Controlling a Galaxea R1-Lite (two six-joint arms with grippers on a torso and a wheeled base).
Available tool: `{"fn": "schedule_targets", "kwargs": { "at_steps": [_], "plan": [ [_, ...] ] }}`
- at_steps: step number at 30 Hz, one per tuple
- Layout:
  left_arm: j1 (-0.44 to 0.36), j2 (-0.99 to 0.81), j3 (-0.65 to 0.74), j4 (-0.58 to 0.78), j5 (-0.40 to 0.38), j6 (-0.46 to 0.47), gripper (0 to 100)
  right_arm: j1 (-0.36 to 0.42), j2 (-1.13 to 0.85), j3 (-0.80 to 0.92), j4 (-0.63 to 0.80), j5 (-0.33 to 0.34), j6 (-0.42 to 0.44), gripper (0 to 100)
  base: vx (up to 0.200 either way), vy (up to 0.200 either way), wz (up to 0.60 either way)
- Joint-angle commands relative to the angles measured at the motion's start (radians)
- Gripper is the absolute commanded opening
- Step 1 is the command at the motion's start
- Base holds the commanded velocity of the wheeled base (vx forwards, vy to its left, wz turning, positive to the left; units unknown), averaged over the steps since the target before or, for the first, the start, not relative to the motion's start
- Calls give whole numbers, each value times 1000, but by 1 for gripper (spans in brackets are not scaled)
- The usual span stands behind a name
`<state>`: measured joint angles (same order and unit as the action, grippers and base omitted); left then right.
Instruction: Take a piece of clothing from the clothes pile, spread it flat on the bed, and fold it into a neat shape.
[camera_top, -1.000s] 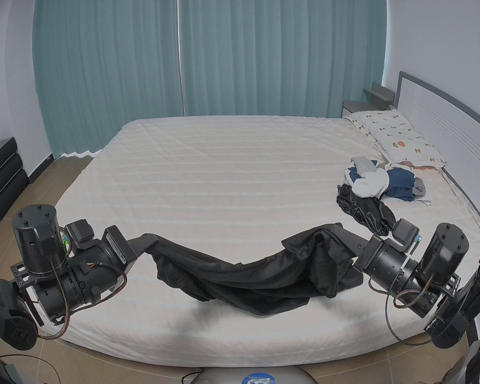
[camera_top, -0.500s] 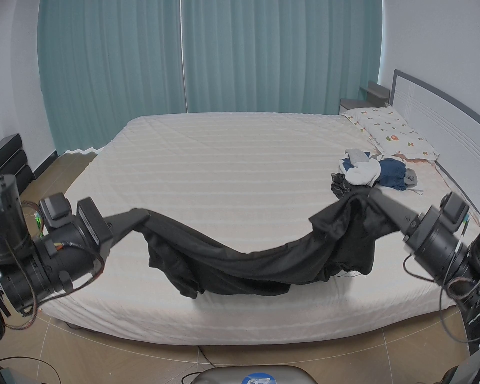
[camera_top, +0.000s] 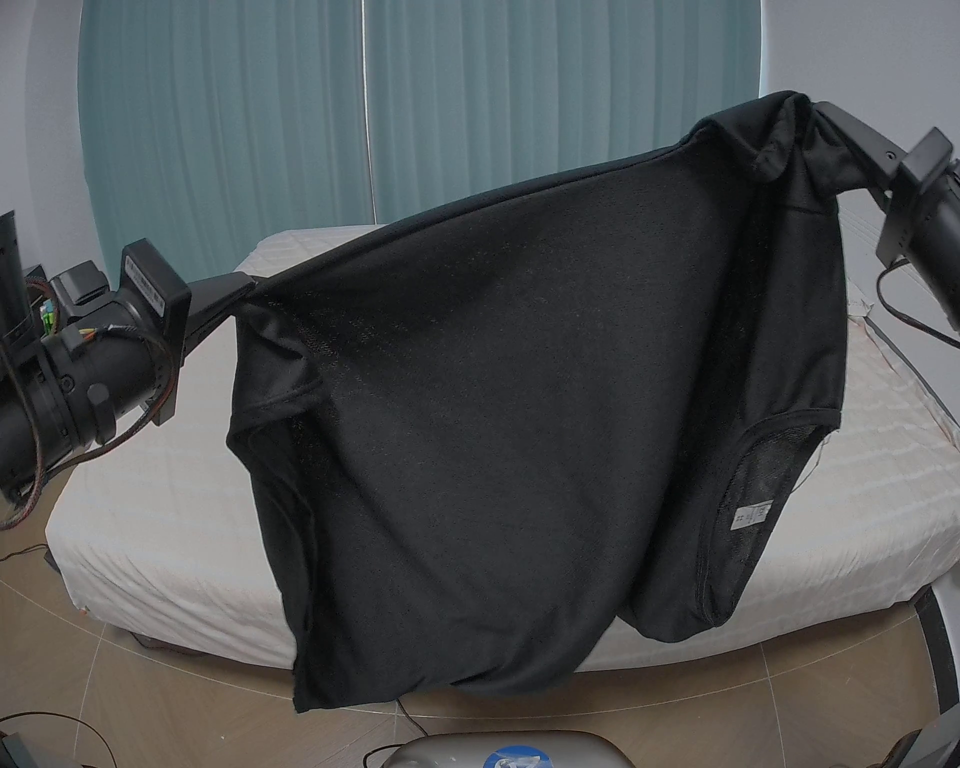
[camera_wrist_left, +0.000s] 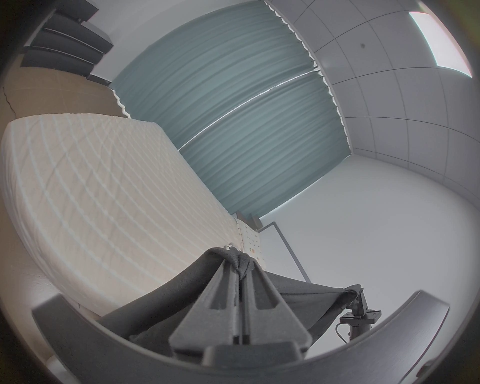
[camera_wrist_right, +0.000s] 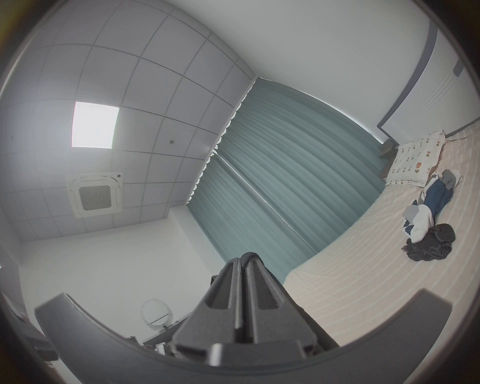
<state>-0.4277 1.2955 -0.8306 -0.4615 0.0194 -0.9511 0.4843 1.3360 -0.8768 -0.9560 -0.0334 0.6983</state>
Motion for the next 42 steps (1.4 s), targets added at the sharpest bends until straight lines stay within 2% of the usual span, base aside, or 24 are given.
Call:
{"fn": "schedule_targets", "kwargs": {
  "at_steps": [1,7,12,23,30,38,39,42],
  "plan": [
    [72,174,-73,20,-4,-6,0,-90,253,-85,-6,27,6,0,200,0,0],
    [110,286,-147,-3,-7,-8,0,-115,424,-171,-118,46,3,0,200,0,0],
    [119,393,-188,-52,-50,-15,0,-124,522,-218,-133,40,-6,0,200,0,0],
    [142,671,-320,-60,-52,-26,0,-156,697,-300,-144,43,-29,0,200,0,0],
    [147,820,-381,-97,-52,-26,0,-173,845,-312,-162,35,-42,0,0,0,0],
    [161,1025,-516,-138,-39,-26,0,-194,1023,-436,-139,-22,-46,0,0,0,0],
    [161,1025,-516,-138,-39,-26,100,-194,1023,-436,-139,-22,-46,100,0,0,0],
    [179,1114,-617,-135,-36,-57,100,-196,1109,-499,-130,-29,-46,100,0,0,0]
  ]
}}
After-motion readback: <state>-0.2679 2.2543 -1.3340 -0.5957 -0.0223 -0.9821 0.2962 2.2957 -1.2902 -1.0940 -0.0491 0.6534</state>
